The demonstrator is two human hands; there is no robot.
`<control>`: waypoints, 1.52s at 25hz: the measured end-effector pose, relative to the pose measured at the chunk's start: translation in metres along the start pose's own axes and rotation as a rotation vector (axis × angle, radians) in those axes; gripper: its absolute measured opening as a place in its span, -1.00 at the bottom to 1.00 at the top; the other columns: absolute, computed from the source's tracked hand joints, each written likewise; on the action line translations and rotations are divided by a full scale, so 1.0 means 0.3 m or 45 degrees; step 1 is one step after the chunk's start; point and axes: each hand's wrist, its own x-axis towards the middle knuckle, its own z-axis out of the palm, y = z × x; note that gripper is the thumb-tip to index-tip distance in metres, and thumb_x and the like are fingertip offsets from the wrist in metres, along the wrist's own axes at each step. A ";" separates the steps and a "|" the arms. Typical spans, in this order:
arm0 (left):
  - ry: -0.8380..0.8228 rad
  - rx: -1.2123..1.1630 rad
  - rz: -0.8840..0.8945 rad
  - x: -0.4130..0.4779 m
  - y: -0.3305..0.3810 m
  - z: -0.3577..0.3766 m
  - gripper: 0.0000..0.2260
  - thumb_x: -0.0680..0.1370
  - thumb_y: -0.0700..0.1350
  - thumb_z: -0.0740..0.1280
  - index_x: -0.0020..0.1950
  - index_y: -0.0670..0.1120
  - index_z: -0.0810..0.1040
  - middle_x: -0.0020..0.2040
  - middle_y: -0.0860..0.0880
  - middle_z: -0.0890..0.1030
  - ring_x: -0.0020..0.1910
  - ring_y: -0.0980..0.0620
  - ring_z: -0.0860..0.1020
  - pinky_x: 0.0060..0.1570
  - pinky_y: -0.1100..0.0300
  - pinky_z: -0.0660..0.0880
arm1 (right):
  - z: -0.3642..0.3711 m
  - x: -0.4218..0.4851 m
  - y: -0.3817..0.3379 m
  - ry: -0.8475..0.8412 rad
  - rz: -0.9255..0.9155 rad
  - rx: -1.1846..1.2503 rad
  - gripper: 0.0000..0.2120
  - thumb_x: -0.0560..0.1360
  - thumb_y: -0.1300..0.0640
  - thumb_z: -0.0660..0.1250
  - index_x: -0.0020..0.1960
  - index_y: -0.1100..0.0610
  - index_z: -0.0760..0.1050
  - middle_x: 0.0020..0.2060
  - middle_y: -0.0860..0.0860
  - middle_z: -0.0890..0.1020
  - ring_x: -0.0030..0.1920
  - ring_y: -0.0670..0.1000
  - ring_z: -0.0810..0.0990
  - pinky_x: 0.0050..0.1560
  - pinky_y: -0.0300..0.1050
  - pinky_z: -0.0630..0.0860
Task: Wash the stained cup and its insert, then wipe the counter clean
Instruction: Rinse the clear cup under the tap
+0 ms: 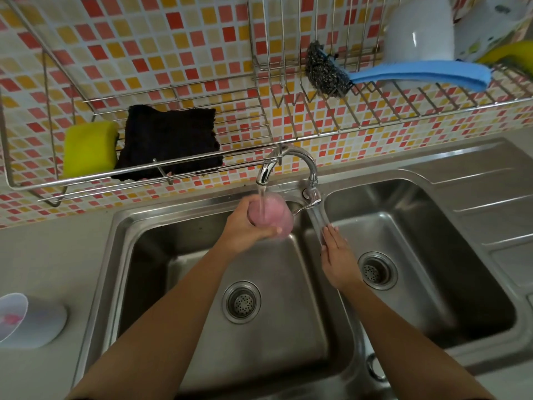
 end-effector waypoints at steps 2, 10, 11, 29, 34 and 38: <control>-0.044 0.011 -0.010 0.006 -0.005 -0.009 -0.33 0.21 -0.11 0.61 0.25 0.06 0.41 0.18 0.05 0.51 0.12 0.01 0.52 0.11 0.05 0.53 | -0.003 -0.001 -0.006 0.061 0.003 0.130 -0.50 0.55 0.07 -0.03 0.45 0.21 0.22 0.45 0.14 0.29 0.48 0.09 0.17 0.48 -0.01 0.07; -0.245 0.105 0.014 0.006 0.008 -0.010 -0.31 0.26 -0.22 0.57 0.32 -0.01 0.40 0.13 0.11 0.50 0.09 0.10 0.51 0.04 0.26 0.48 | -0.143 0.120 -0.037 0.296 0.114 0.245 -0.53 0.42 0.49 0.18 0.29 0.19 0.42 0.23 0.15 0.50 0.27 0.11 0.43 0.29 -0.20 0.27; -0.251 0.129 0.010 0.007 0.014 -0.010 -0.32 0.26 -0.22 0.56 0.33 -0.02 0.40 0.09 0.15 0.50 0.04 0.14 0.51 -0.03 0.34 0.45 | -0.163 0.151 -0.053 0.214 0.019 0.165 -0.47 0.39 0.51 0.19 0.30 0.17 0.42 0.26 0.14 0.49 0.29 0.11 0.42 0.32 -0.18 0.29; -0.273 -0.472 -0.080 -0.055 -0.038 0.026 -0.38 0.25 -0.33 0.47 0.16 0.18 0.40 0.14 0.05 0.48 0.08 0.03 0.50 -0.12 0.05 0.52 | -0.190 0.305 -0.197 0.142 0.154 0.384 -0.73 0.63 0.21 0.00 0.21 0.35 0.33 -0.01 0.27 0.54 -0.08 0.17 0.53 -0.16 -0.19 0.30; -0.175 -0.351 -0.070 -0.056 -0.058 0.022 -0.34 0.28 -0.40 0.49 0.22 0.12 0.39 0.11 0.04 0.51 0.09 0.04 0.51 -0.08 0.21 0.54 | -0.115 0.198 -0.190 0.320 0.222 0.434 -0.56 0.61 0.16 0.10 0.42 0.33 0.17 0.32 0.29 0.37 0.33 0.23 0.36 0.31 -0.04 0.34; -0.041 0.241 -0.013 -0.068 -0.150 0.012 -0.30 0.10 -0.04 0.55 0.21 0.14 0.41 0.16 0.00 0.48 0.16 -0.01 0.46 0.17 0.11 0.40 | -0.022 -0.011 -0.105 0.018 0.157 -0.245 -0.43 0.61 -0.05 -0.05 0.51 0.23 0.01 0.51 0.17 0.06 0.52 0.13 -0.01 0.47 0.01 -0.08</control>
